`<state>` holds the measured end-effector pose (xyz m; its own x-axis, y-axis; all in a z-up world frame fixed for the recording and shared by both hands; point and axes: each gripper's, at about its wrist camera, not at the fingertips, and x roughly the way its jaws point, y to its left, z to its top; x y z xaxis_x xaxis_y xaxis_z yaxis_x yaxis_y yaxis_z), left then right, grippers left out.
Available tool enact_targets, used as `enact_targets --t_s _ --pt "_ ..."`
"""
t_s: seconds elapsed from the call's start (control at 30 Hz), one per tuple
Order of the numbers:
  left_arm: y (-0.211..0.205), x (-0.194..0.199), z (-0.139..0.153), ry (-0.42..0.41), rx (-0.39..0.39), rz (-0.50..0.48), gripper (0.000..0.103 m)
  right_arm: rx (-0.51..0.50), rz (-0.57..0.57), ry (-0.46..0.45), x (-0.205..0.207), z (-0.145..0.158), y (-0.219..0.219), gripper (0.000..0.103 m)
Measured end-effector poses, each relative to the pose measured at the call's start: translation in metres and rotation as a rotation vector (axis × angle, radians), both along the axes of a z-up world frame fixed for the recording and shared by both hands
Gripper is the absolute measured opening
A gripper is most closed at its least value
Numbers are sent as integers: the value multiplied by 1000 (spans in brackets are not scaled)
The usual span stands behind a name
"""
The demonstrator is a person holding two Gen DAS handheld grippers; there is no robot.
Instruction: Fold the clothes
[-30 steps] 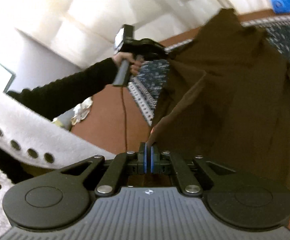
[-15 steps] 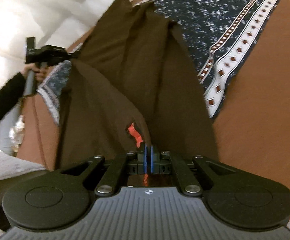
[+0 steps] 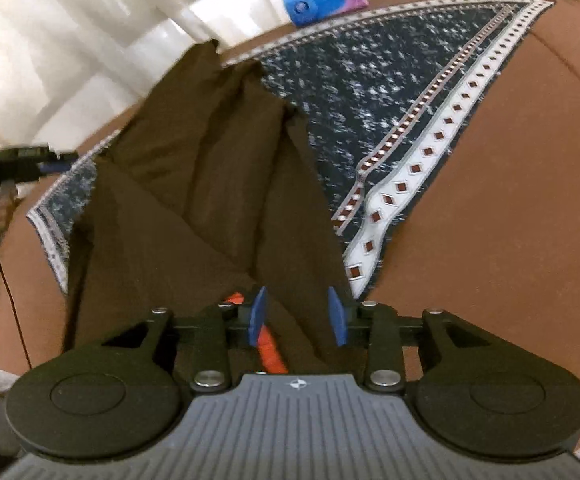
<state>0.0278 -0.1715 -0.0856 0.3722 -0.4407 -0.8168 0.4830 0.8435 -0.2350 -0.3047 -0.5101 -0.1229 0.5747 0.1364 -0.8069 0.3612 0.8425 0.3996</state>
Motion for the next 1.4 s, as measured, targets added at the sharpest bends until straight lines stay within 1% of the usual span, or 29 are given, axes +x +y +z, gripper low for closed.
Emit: enact_targets --t_s 0.07,0.17,0.23,0.3,0.4,0.43,0.47,0.5,0.53,0.57,0.63,0.7,0.87,0.93,1.0,1.03,1.07,1.1,1.13,1.17,1.23,1.33,1.37,1.4 --pt "-4 -9 -7 20 -2 1 61 15 9 -18 2 3 7 45" --pt "-15 -9 -23 34 44 10 62 49 63 -21 12 1 24 47" --pt "-19 -2 -30 22 69 43 62 68 106 -28 17 3 38 47" --pt "-20 7 -35 32 64 84 62 80 155 -38 21 6 54 49" --pt "-22 18 -42 47 63 122 62 37 238 -48 26 7 74 50" --pt "-24 19 -44 52 60 125 62 31 238 -43 26 6 75 50" --pt "-25 20 -46 59 54 123 54 29 219 -35 24 3 72 50" --pt "-26 20 -48 61 50 116 33 26 192 -27 22 1 68 50" --pt "-27 19 -49 54 51 112 3 22 167 -20 20 0 64 50" --pt "-27 17 -50 40 54 115 0 16 150 -14 16 -1 60 50" --pt "-26 15 -51 16 57 128 0 3 123 -5 8 0 52 50" --pt "-20 16 -50 3 50 160 0 -11 102 2 0 2 46 51" --pt "-2 21 -55 36 6 226 0 -38 45 15 -15 4 27 51" --pt "-4 22 -54 44 3 230 0 -42 26 9 -15 4 20 51" --pt "-8 23 -51 48 0 210 1 -32 22 -18 -1 5 8 51" --pt "-9 24 -48 40 -6 214 21 -27 19 -31 5 5 2 51" --pt "-9 24 -44 28 -14 233 27 -22 17 -44 12 5 -4 51" --pt "-8 26 -42 21 -23 252 30 -16 14 -59 19 6 -11 51" --pt "-7 28 -41 19 -32 271 36 5 6 -84 33 6 -19 51" --pt "-5 30 -40 18 -40 289 38 28 -4 -103 44 4 -25 51" --pt "-9 34 -41 15 -25 293 38 88 -21 -130 70 -4 -39 51" --pt "-17 36 -48 10 6 275 37 124 -39 -131 106 -19 -49 51" --pt "-18 35 -49 5 8 271 20 130 -40 -125 116 -25 -51 51" --pt "-20 35 -51 0 11 267 11 133 -47 -117 123 -29 -53 51"
